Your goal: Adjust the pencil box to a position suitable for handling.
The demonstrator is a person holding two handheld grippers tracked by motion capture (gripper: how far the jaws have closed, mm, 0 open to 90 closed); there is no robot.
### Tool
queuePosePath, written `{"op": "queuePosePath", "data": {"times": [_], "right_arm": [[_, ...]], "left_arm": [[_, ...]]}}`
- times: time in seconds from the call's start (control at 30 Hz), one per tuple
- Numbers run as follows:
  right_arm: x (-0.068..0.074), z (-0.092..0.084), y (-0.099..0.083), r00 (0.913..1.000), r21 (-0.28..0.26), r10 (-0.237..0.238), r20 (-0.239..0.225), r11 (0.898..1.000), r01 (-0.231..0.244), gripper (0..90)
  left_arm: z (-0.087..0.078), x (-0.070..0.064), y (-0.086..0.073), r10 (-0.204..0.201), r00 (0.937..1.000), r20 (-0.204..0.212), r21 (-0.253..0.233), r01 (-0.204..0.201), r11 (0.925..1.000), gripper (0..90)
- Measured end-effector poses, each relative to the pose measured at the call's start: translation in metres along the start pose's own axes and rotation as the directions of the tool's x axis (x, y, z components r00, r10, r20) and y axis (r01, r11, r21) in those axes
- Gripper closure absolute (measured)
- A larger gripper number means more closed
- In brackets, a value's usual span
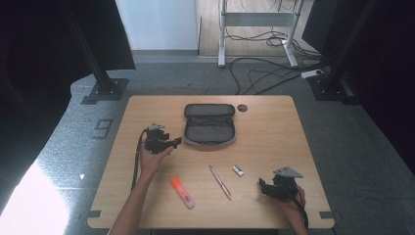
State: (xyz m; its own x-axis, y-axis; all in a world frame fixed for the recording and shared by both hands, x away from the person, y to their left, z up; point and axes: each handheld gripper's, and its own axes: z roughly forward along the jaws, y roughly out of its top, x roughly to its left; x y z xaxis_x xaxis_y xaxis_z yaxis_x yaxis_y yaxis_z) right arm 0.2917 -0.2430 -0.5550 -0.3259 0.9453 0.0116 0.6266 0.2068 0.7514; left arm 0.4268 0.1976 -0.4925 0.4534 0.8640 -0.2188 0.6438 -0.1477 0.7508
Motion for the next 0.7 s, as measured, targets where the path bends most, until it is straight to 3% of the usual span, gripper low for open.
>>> {"op": "queuePosePath", "data": {"times": [0.33, 0.4, 0.7], "right_arm": [[0.001, 0.000, 0.000, 1.0000, 0.000, 0.005, 0.005, 1.000, -0.005, 22.3], [0.001, 0.000, 0.000, 1.0000, 0.000, 0.005, 0.006, 1.000, -0.005, 22.3], [0.001, 0.000, 0.000, 1.0000, 0.000, 0.005, 0.005, 1.000, -0.005, 22.3]], "left_arm": [[0.009, -0.003, 0.010, 0.006, 1.0000, 0.001, 0.019, -0.006, 0.9998, 36.4], [0.011, -0.004, 0.011, 0.001, 1.0000, 0.001, 0.001, -0.001, 1.0000, 36.9], [0.019, -0.004, 0.020, 0.009, 1.0000, -0.001, 0.031, -0.008, 0.9995, 36.9]]}}
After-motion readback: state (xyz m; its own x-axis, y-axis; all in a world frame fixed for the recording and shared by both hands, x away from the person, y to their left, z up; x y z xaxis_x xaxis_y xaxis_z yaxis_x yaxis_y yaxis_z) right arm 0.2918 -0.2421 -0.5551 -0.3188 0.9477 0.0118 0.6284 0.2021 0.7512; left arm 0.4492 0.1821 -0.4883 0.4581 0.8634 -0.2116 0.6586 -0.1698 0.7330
